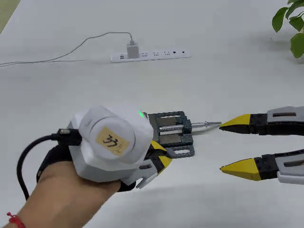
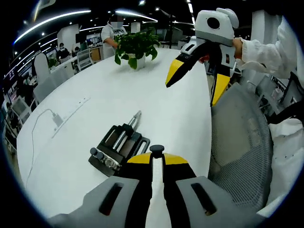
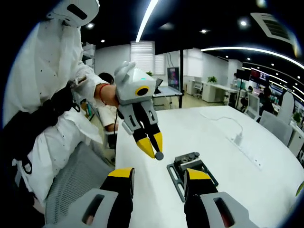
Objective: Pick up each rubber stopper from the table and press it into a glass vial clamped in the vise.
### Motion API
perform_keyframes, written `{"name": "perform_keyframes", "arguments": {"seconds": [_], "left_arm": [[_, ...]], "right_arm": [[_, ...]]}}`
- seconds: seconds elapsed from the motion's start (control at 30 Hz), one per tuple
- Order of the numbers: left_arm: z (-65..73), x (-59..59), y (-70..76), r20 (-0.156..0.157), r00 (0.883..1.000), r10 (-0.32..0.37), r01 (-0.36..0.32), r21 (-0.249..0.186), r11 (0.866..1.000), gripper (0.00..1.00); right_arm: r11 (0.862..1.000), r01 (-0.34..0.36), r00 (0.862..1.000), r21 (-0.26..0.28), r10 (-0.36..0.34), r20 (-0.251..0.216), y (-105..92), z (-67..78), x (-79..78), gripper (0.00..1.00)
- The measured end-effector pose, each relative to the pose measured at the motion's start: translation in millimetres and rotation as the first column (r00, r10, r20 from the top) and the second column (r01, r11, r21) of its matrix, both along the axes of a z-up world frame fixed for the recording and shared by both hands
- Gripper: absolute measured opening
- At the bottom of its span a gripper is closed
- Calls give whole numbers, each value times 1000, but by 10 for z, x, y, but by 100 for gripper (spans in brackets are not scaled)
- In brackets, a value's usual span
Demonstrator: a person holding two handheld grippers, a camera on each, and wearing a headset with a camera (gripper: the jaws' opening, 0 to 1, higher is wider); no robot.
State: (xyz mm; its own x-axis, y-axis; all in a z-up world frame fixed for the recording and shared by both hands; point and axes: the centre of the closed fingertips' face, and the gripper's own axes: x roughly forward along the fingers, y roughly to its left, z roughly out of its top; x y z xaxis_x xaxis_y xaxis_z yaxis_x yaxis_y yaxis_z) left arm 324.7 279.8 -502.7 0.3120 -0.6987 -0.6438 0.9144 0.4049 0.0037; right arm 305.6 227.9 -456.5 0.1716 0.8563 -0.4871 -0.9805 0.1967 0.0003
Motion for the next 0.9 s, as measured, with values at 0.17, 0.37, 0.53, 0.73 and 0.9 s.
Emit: {"name": "perform_keyframes", "arguments": {"seconds": [0.17, 0.37, 0.53, 0.73, 0.9], "left_arm": [[199, -99, -2, 16, 998, -68, 67, 17, 998, 3], [367, -202, -37, 25, 993, -117, 116, 12, 993, 3], [462, -269, -71, 36, 987, -154, 153, 7, 988, 3], [561, -320, -97, 48, 982, -184, 184, 2, 983, 3], [594, -355, -103, 56, 977, -206, 206, 11, 978, 3]], "right_arm": [[998, -55, 998, 21, 55, 15, 188, 204, -19, 33], [991, -135, 991, 11, 135, 17, 389, 304, -104, 27], [980, -199, 980, -26, 199, 6, 477, 297, -160, 19], [967, -248, 969, -62, 248, -5, 518, 256, -188, 14], [958, -277, 961, -80, 276, -16, 531, 237, -227, 12]]}}
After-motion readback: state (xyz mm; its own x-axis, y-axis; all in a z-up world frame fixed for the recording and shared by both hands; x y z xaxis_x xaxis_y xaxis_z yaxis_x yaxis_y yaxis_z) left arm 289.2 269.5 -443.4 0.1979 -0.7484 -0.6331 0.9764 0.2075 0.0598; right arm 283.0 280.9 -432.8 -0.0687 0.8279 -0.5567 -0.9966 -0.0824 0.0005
